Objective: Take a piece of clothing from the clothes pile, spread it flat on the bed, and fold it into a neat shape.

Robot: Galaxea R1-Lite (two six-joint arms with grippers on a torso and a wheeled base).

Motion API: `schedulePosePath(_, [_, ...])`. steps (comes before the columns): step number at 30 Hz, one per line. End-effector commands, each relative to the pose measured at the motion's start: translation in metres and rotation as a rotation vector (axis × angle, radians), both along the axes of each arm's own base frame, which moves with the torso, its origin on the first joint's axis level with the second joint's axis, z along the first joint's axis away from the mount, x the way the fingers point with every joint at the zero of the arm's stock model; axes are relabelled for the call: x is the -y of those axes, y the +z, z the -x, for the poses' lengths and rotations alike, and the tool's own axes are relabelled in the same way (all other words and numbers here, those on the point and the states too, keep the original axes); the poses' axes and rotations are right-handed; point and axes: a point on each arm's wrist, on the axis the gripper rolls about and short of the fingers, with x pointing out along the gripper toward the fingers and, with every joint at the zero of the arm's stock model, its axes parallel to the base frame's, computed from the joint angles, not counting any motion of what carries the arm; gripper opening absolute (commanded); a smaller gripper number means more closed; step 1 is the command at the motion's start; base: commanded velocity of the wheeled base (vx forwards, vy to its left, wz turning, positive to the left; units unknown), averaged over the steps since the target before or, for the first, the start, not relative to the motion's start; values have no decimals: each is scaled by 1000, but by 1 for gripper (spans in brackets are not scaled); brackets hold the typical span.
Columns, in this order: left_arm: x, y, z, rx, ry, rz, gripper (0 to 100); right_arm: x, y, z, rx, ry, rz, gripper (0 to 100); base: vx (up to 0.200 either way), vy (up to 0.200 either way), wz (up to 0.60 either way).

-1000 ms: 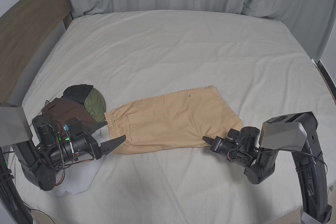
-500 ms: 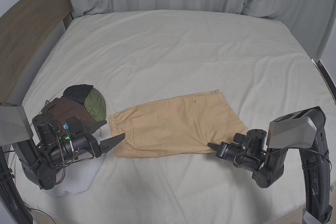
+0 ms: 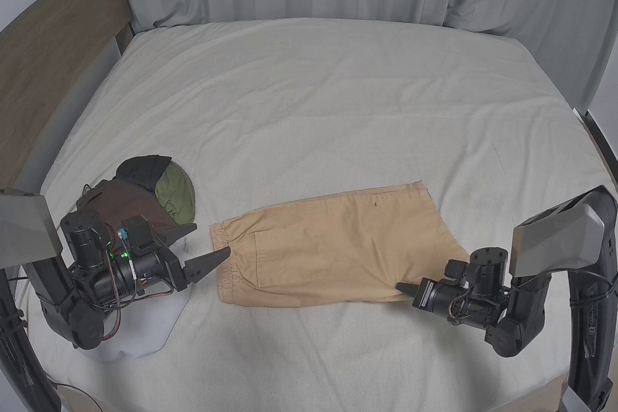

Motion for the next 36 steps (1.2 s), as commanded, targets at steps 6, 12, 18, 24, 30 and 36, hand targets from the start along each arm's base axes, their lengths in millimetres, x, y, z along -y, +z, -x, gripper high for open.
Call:
schedulePosePath(6, [0, -2, 2, -7, -2, -2, 100, 11, 6, 30, -69, 9, 41, 0, 0, 0, 0])
schedulePosePath(12, [0, -1, 2, -6, -3, -1, 100, 14, 0, 36, -97, 19, 70, 0, 0, 0, 0])
schedulePosePath(18, [0, 0, -1, 5, -3, 0, 100, 14, -4, 33, -96, 5, 79, 100, 0, 0, 0])
schedulePosePath(24, [0, 3, -2, 22, -5, -1, 100, 16, -7, 47, -142, 21, 106, 100, 0, 0, 0])
schedulePosePath(30, [0, 4, -2, 25, -4, -1, 100, 19, 1, 67, -162, 134, 117, 100, 0, 0, 0])
schedulePosePath(36, [-1, 3, -2, 18, -2, 1, 100, 13, 25, 82, -107, 236, 81, 100, 0, 0, 0])
